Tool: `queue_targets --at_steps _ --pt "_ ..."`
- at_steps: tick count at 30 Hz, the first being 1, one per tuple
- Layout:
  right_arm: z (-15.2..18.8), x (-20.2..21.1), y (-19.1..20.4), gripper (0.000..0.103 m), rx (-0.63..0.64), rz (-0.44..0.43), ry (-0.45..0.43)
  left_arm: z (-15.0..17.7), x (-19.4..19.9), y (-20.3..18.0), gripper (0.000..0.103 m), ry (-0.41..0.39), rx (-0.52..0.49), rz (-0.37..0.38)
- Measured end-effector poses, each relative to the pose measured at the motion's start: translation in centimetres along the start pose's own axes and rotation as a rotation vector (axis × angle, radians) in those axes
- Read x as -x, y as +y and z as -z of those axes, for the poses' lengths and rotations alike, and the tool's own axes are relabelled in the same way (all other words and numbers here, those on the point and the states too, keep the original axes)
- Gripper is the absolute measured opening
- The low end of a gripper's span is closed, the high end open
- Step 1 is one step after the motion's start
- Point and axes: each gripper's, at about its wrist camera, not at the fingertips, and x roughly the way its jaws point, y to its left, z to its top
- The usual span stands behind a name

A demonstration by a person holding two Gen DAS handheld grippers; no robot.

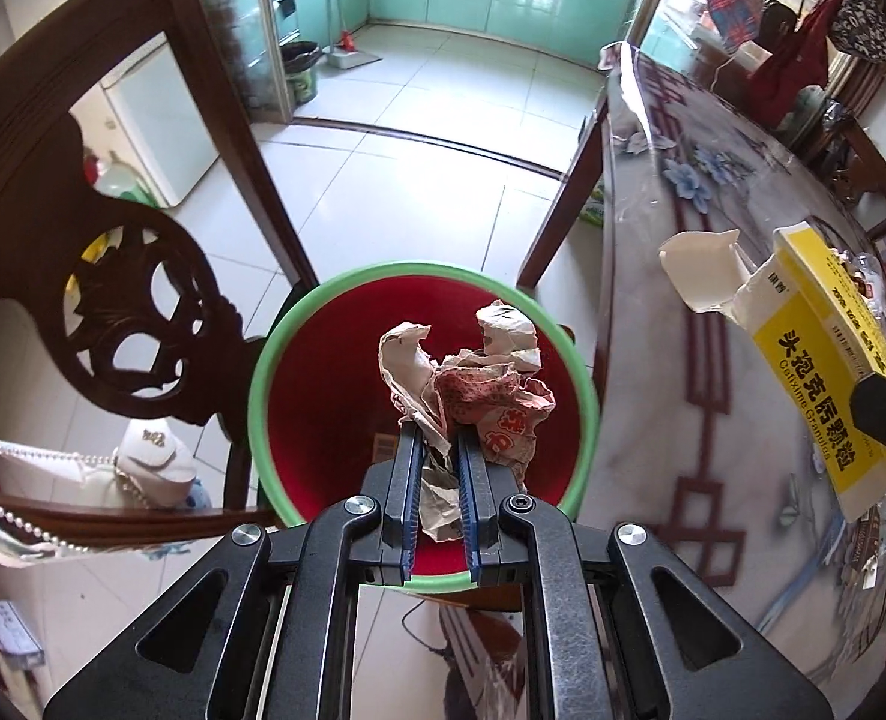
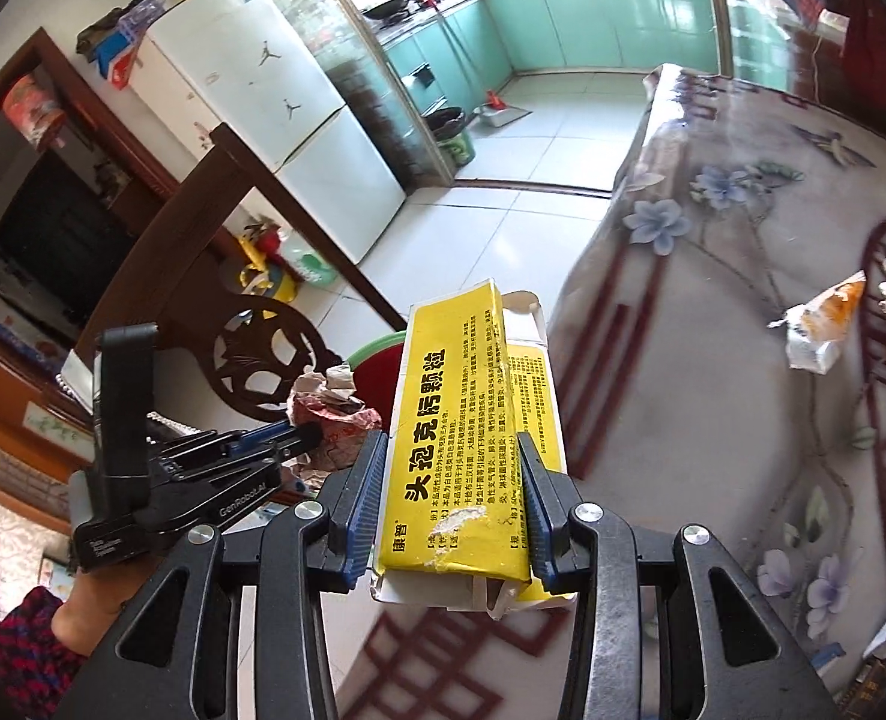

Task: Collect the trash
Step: 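Carry both items over the red bin and open both grippers to drop them, then grasp the brown cigarette pack with the left gripper while the right gripper grasps a clear plastic wrapper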

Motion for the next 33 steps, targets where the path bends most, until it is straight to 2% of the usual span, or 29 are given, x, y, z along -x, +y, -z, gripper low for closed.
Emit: queue_targets --at_steps 4,7,10,12,13,25,33 --pt "-0.1 -1.2 0.2 0.039 0.005 -0.04 0.03 0.1 -0.5 0.9 0.011 0.012 0.024 -0.016" --pt "-0.3 -1.9 0.4 0.04 -0.003 -0.058 0.033 0.1 -0.7 1.4 0.017 0.017 0.039 -0.022" --pt "-0.4 -2.4 0.2 0.042 -0.022 -0.084 0.034 0.0 -0.7 1.7 0.032 0.01 0.058 -0.025" --pt "-0.3 -2.2 0.2 0.045 -0.033 -0.093 0.031 -0.2 -0.6 1.7 0.061 0.002 0.066 -0.031" --pt "-0.3 -2.1 0.1 0.046 -0.039 -0.094 0.027 -0.2 -0.5 1.6 0.066 -0.006 0.069 -0.028" --pt "1.4 2.5 -2.7 0.046 -0.04 0.026 -0.035 -0.7 0.3 -2.0 0.073 -0.037 0.015 0.038" --pt "4.0 8.6 -8.6 0.046 -0.085 0.212 -0.098 -0.7 1.2 -6.1 0.075 -0.052 -0.05 0.087"
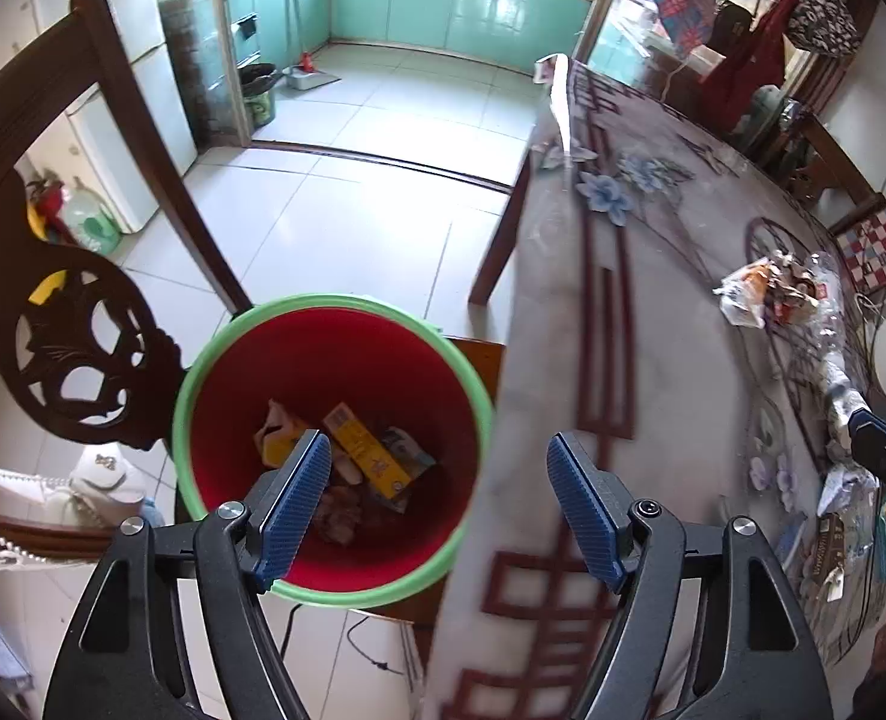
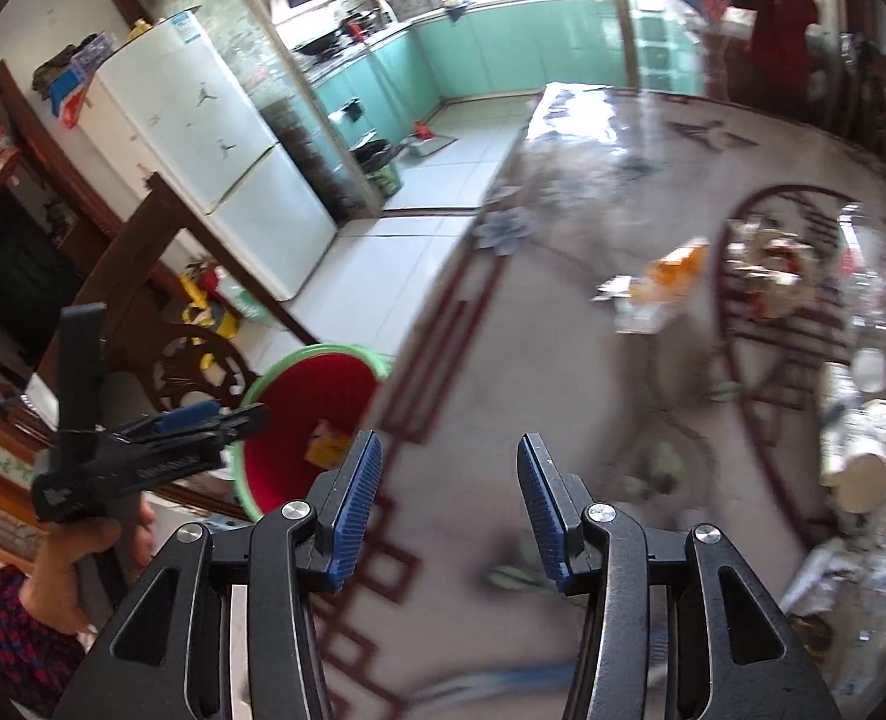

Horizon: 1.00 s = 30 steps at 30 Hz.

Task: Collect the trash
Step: 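Grasp the brown cigarette pack with the left gripper while the right gripper grasps a clear plastic wrapper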

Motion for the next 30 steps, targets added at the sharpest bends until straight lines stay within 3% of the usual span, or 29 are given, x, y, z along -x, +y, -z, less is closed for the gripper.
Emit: queue_targets --at_steps 6,13,19,24,27,30 --pt "2.3 5.1 -9.5 0.046 -0.1 0.159 0.0 0.6 0.3 -3.9 0.075 0.007 -0.028 0.049" --pt "6.6 9.1 -19.0 0.046 -0.199 0.221 0.079 2.6 0.8 -11.3 0.076 0.02 -0.071 0.095" --pt "10.0 7.7 -22.2 0.046 -0.167 0.248 0.177 4.0 -0.2 -19.9 0.076 0.047 -0.094 0.174" --pt "12.0 6.4 -24.1 0.044 -0.187 0.192 0.214 6.6 0.5 -27.2 0.077 0.066 -0.236 0.245" --pt "12.2 6.5 -25.4 0.013 -0.214 0.144 0.208 8.4 0.3 -30.1 0.078 0.125 -0.322 0.29" --pt "12.0 7.2 -26.4 0.005 -0.237 0.101 0.173 10.5 0.1 -31.9 0.078 0.171 -0.377 0.301"
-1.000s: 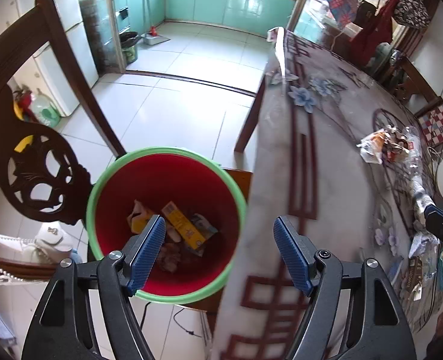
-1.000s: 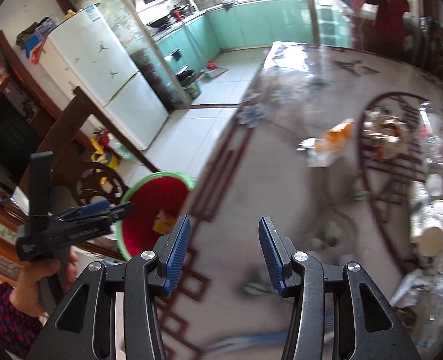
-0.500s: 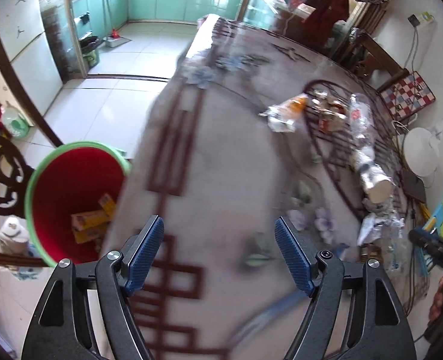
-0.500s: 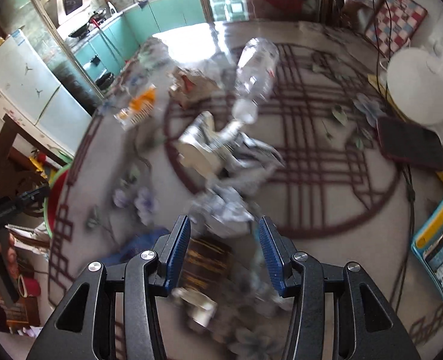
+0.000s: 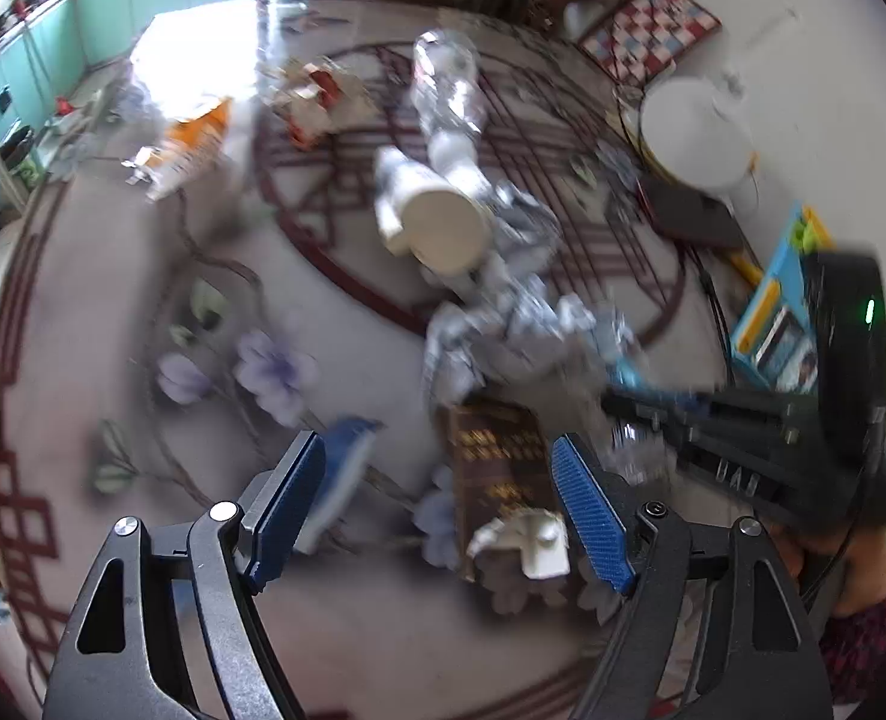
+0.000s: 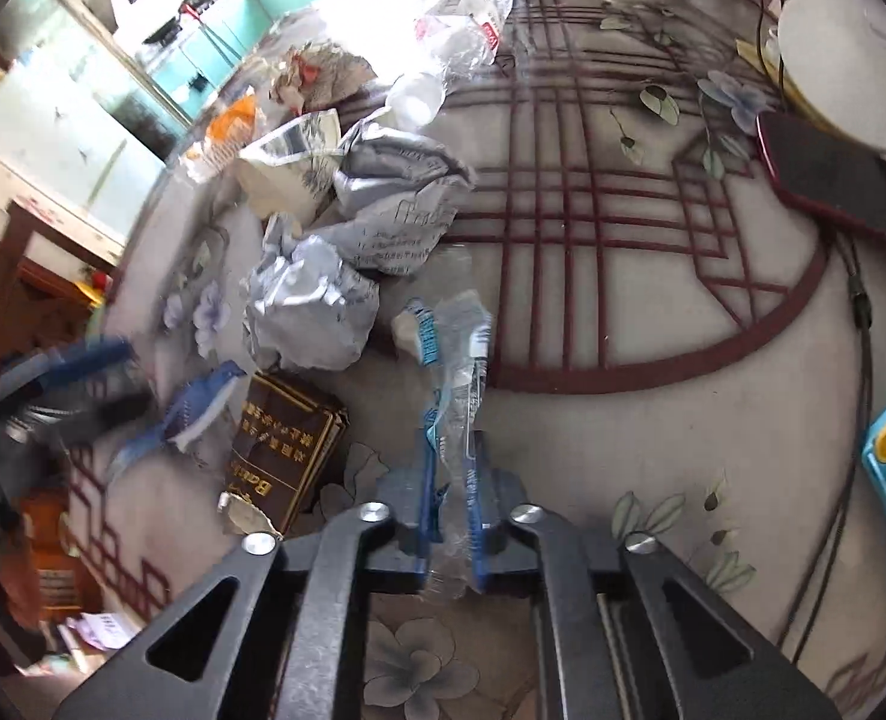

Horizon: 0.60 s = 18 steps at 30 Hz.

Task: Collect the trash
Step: 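Grasp the brown cigarette pack with the left gripper while the right gripper grasps a clear plastic wrapper, then carry the brown pack and clear wrapper toward the red bin with both grippers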

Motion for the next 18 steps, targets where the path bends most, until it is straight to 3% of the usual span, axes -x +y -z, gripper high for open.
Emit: queue_targets --at_steps 7,11,13,15,18 --pt "-1.6 3.3 -1.2 0.003 -0.026 0.047 -0.12 2.1 -3.7 -2.4 0.078 0.14 -0.031 0.012" --pt "-2.7 4.4 -1.0 0.003 -0.032 0.047 -0.147 2.1 -4.0 -1.9 0.077 0.122 0.024 0.001" --pt "-3.0 4.7 -0.5 0.003 -0.032 0.033 -0.154 1.7 -4.1 -1.7 0.066 0.126 0.037 0.013" --pt "-3.4 4.8 -0.1 0.003 -0.022 0.026 -0.158 1.6 -3.9 -1.7 0.047 0.12 0.027 0.011" --pt "-3.4 4.9 1.0 0.003 0.002 0.032 -0.167 1.5 -3.9 -1.5 0.044 0.103 0.03 -0.001"
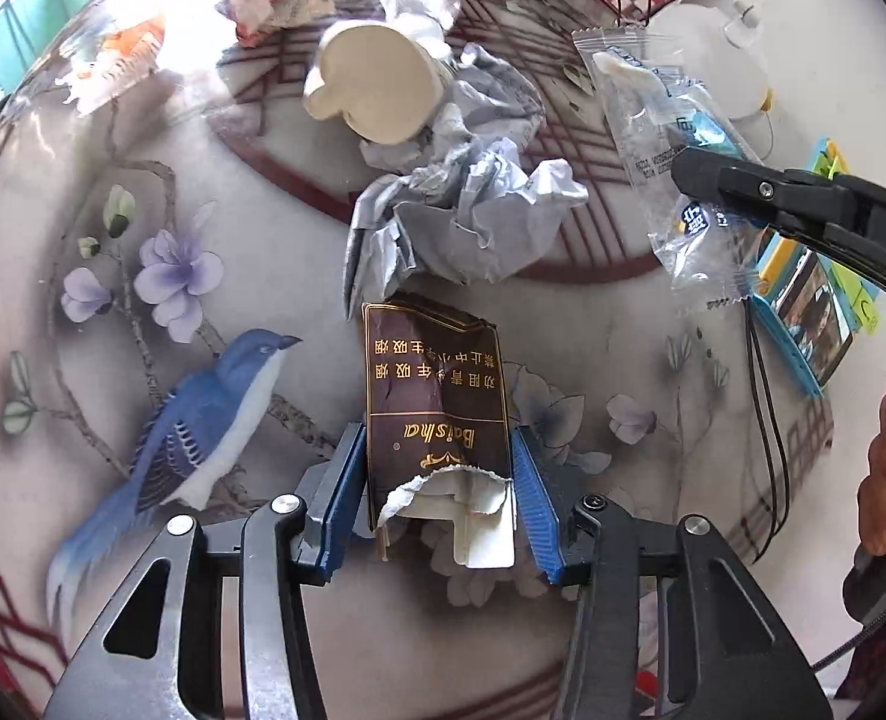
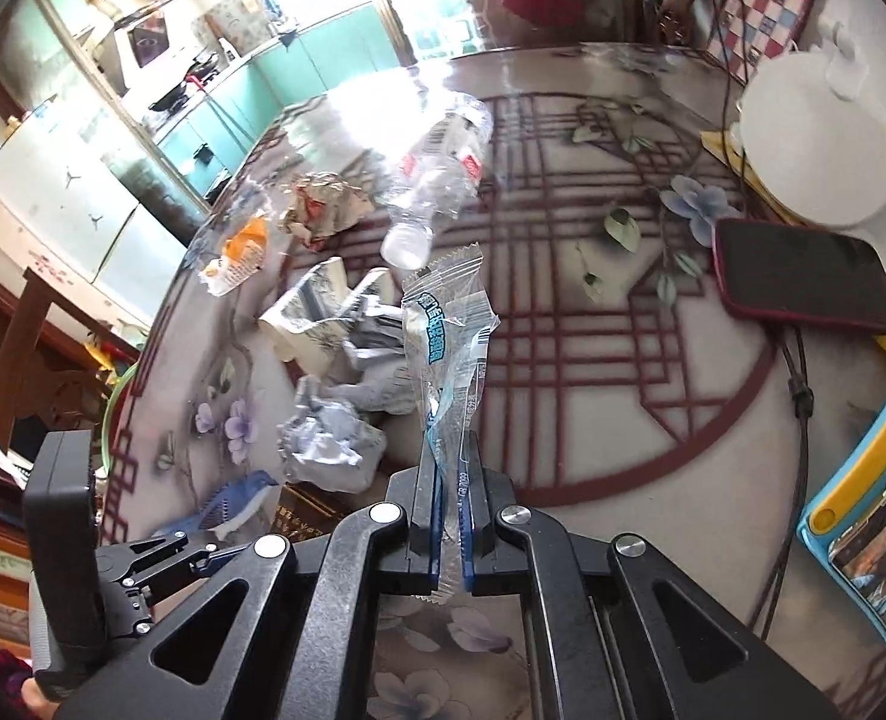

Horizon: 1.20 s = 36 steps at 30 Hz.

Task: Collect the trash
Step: 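Carry the brown pack and clear wrapper toward the red bin with both grippers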

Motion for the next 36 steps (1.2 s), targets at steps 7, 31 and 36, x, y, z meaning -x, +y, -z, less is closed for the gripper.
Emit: queue_targets --at_steps 7,31,36 --pt "-0.1 0.0 2.1 0.003 0.029 -0.017 -0.004 -0.1 3.0 1.4 0.042 -0.08 0.011 -0.024" --pt "-1.7 -2.2 11.7 0.003 0.142 -0.072 0.013 0.2 9.9 11.9 0.042 -0.251 0.151 -0.18" --pt "-1.8 -3.3 13.8 0.003 0.15 -0.073 0.029 0.5 10.2 14.1 0.042 -0.252 0.166 -0.173"
